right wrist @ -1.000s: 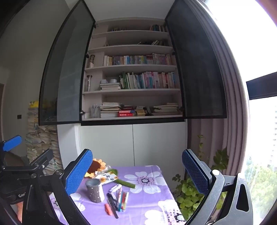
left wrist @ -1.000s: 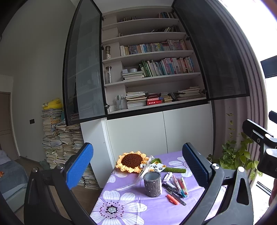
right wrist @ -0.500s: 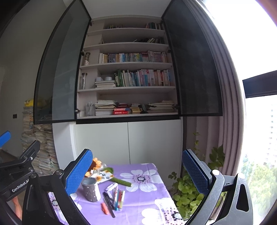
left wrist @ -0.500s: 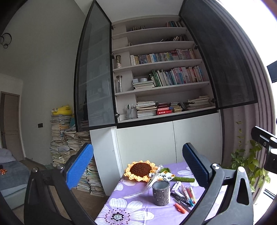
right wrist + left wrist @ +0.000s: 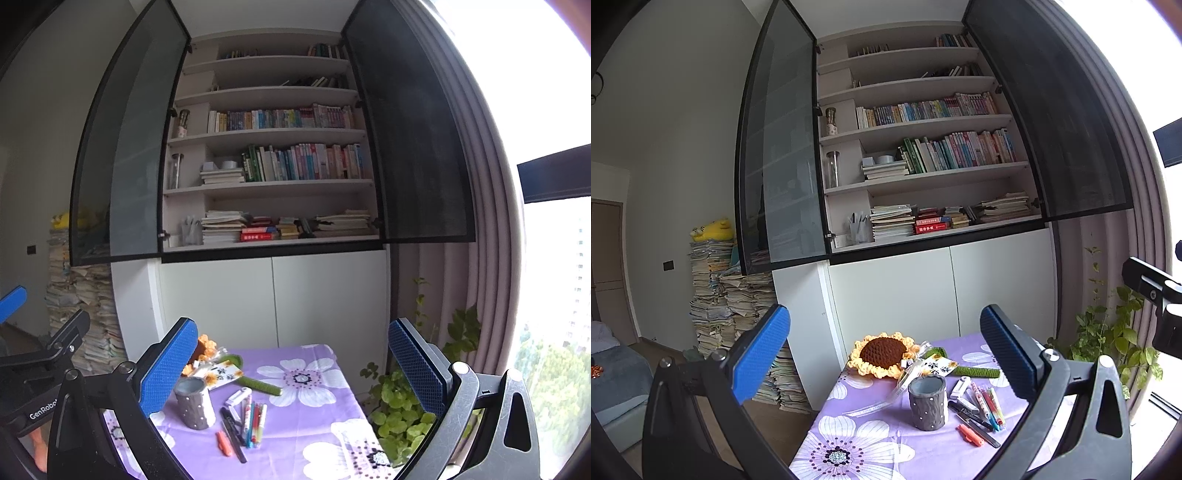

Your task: Organize stationery

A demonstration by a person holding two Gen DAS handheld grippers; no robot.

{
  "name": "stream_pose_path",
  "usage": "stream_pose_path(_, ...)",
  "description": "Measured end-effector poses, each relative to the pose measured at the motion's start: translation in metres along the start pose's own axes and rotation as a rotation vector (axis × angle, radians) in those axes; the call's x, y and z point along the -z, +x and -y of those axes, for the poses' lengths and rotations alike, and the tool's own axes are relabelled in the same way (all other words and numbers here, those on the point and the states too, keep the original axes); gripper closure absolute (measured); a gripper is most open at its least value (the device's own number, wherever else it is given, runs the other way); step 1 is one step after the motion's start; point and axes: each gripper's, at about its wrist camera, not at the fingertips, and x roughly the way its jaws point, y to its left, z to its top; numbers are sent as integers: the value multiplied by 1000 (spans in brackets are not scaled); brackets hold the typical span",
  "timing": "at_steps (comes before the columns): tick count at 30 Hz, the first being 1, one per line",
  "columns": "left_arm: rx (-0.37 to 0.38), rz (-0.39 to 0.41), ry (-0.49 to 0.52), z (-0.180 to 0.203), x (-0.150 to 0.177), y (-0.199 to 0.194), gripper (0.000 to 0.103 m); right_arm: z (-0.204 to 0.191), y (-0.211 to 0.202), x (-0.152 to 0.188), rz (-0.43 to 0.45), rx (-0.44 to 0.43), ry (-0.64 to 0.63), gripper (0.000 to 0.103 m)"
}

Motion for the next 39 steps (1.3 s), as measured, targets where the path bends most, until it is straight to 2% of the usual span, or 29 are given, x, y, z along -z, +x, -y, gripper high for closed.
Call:
stream_pose_path(14, 7, -47, 18, 2, 0, 4, 0, 3, 0, 2, -10, -4, -1, 0)
stream_pose_path(26, -7, -43, -1, -5, -4, 2, 0, -3, -7, 2, -13, -24, -16, 0)
stream_pose_path(30, -10, -74, 15, 0, 1, 9, 0, -1, -1, 4, -13, -35, -18, 0)
stream_pose_path(39, 1, -162, 59, 18, 14, 37, 0, 13, 24, 20, -95, -85, 9, 0)
